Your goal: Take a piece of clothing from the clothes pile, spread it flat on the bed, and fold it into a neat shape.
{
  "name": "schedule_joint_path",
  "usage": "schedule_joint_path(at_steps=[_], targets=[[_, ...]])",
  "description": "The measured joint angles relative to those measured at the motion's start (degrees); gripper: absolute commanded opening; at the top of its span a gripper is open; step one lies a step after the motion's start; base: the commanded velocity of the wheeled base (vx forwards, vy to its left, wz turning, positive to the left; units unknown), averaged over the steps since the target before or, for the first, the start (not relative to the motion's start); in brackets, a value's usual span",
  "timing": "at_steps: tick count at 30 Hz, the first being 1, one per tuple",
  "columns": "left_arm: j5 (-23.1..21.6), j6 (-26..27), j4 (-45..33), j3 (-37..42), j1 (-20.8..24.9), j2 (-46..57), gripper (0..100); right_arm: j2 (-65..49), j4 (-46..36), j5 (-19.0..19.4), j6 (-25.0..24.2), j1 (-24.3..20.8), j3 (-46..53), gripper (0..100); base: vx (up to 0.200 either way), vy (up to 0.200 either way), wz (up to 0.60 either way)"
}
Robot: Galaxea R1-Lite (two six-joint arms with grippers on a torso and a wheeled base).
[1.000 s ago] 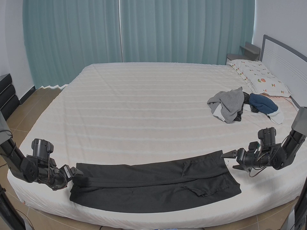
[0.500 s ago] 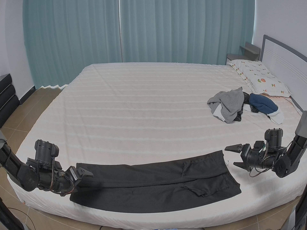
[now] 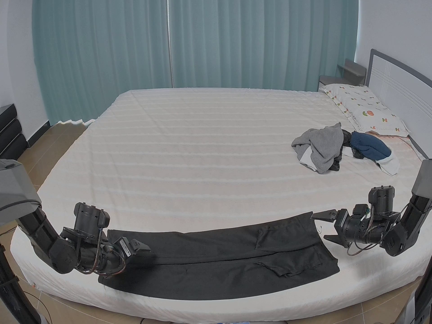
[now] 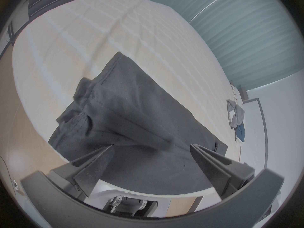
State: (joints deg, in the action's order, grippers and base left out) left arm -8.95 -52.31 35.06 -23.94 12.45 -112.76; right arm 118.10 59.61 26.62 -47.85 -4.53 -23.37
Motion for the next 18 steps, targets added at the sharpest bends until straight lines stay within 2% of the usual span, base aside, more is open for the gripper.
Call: schedule_joint_path(at_steps=[3, 7, 18], targets=[[0.33, -2.32, 1.39, -1.02, -0.82, -1.49, 100, 0.30, 0.02, -0.02, 0.04, -0.54, 0.24, 100, 0.000, 0.000, 0.00], [0.35, -2.51, 1.96, -1.90, -3.33, -2.84, 100, 0.59, 0.05, -0.07, 0.09, -0.76, 0.50, 100, 0.000, 0.000, 0.00], [0.35, 1.35, 1.80, -2.44, -10.28, -3.56, 100, 0.65, 0.46, -0.20, 0.15, -0.89, 0.96, 100, 0.000, 0.000, 0.00]])
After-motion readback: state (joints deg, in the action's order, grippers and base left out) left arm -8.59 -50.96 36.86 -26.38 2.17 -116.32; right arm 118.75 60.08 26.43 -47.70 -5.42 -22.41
